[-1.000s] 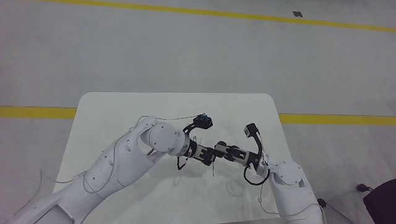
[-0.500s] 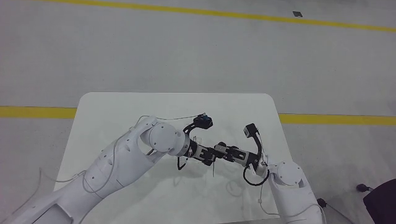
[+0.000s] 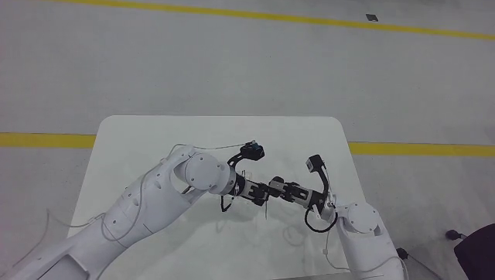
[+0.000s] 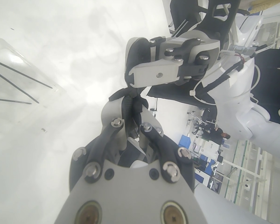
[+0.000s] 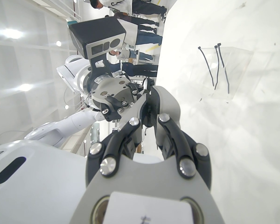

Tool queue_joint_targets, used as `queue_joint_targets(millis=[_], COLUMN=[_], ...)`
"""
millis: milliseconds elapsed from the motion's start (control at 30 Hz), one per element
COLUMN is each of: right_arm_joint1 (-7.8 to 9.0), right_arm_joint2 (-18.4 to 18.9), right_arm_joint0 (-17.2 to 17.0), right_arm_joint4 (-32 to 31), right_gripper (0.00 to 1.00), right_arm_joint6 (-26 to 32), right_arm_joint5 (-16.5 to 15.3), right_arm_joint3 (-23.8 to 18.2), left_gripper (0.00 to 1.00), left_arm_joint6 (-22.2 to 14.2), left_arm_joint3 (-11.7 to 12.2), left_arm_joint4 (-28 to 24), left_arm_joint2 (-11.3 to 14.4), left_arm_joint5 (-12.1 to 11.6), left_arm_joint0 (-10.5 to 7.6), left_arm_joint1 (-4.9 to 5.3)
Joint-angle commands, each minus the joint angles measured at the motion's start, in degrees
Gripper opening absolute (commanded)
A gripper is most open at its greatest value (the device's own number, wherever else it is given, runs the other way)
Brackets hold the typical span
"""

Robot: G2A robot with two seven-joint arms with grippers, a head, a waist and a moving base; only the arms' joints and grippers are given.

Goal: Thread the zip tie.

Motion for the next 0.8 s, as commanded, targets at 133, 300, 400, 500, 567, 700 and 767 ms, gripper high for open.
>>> queue_joint_targets(millis=[133, 300, 400, 500, 567, 700, 767], right_arm_joint1=[-0.03, -0.05, -0.06, -0.06, -0.06, -0.19, -0.33], right_arm_joint2=[0.0, 0.1, 0.1, 0.3, 0.5, 1.3, 1.9], right_arm_joint0=[-0.2, -0.4, -0.5, -0.7, -0.7, -1.1, -1.3], right_arm_joint4=[0.1, -0.1, -0.3, -0.4, -0.4, -0.1, 0.3], right_gripper=[0.00, 0.00, 0.00, 0.00, 0.00, 0.00, 0.00], right_arm_joint6=[-0.4, -1.0, -1.3, -1.6, -2.2, -4.4, -6.1], right_arm_joint5=[0.0, 0.0, 0.0, 0.0, 0.0, 0.0, 0.0], right_arm_joint3=[-0.2, -0.4, -0.5, -0.6, -0.8, -1.6, -2.0], left_gripper=[0.90, 1.00, 1.00, 1.00, 1.00, 1.00, 1.00], left_arm_joint6=[0.0, 0.1, 0.2, 0.4, 0.8, 2.9, 5.1], left_arm_joint3=[-0.4, -0.8, -1.0, -1.2, -1.2, -1.0, -1.0], left_arm_joint4=[-0.5, -0.9, -1.2, -1.7, -2.2, -5.7, -8.8], left_arm_joint2=[0.1, 0.1, 0.0, -0.1, -0.5, -2.5, -4.0], left_arm_joint5=[0.0, 0.1, 0.1, 0.1, 0.2, 0.1, 0.1], left_arm_joint0=[0.01, 0.05, 0.07, 0.07, 0.15, 1.10, 2.13], left_arm_joint1=[0.30, 0.61, 0.79, 0.97, 1.10, 1.44, 1.60])
